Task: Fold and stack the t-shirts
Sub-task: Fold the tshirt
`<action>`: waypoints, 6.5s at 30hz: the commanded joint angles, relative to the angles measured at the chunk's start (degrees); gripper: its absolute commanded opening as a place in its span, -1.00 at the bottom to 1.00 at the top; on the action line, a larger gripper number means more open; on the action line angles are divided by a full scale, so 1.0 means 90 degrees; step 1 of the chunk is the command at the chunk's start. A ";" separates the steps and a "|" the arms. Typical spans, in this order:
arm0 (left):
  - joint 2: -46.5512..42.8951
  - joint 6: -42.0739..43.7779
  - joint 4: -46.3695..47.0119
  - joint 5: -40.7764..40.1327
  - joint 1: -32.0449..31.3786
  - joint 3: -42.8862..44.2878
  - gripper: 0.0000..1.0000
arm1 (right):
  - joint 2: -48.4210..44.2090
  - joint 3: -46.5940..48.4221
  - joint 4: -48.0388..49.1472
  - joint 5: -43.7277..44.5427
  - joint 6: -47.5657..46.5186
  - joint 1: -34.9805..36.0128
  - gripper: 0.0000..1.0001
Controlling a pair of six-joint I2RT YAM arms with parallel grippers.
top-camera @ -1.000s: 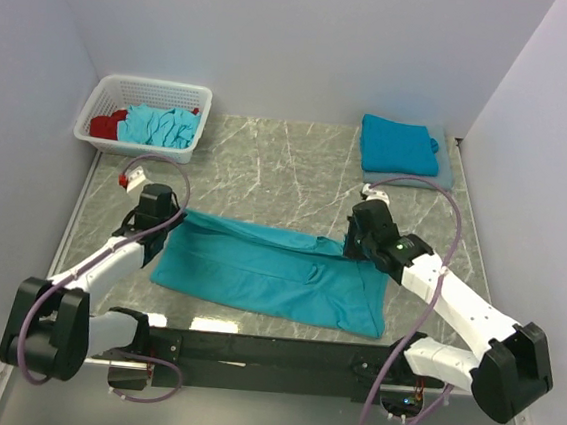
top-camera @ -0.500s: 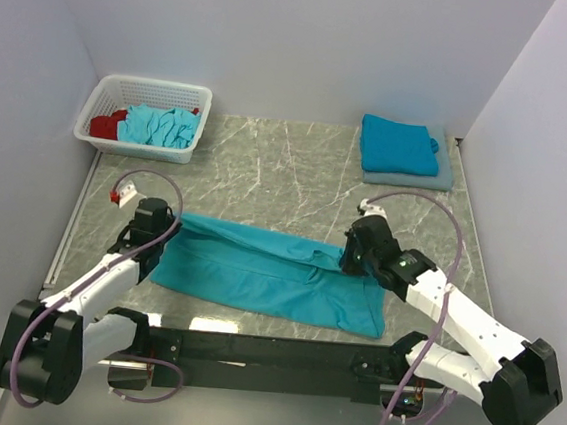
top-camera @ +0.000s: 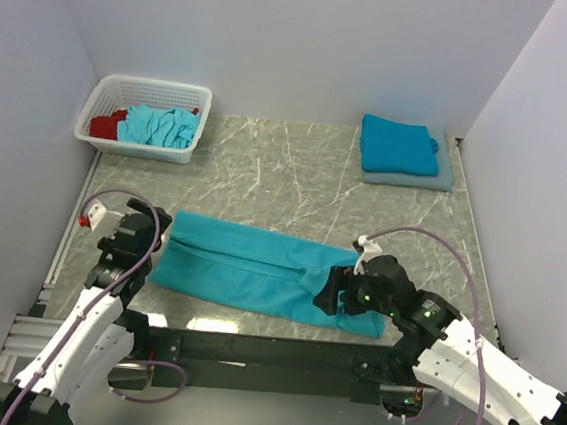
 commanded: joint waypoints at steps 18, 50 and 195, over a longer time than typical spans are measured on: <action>0.3406 0.0641 0.2786 0.3423 -0.0071 0.0770 0.99 | 0.3638 0.1309 0.1444 -0.0554 -0.1035 -0.0343 0.88; 0.3738 0.1159 0.2893 0.4340 -0.0090 0.1063 0.99 | 0.3284 0.0791 0.0750 -0.0711 -0.0537 -0.3017 0.96; 0.2108 -0.0120 0.0012 0.4721 -0.3909 -0.0314 -0.99 | 0.2730 -0.0156 0.0927 -0.1620 0.0254 -0.0402 0.60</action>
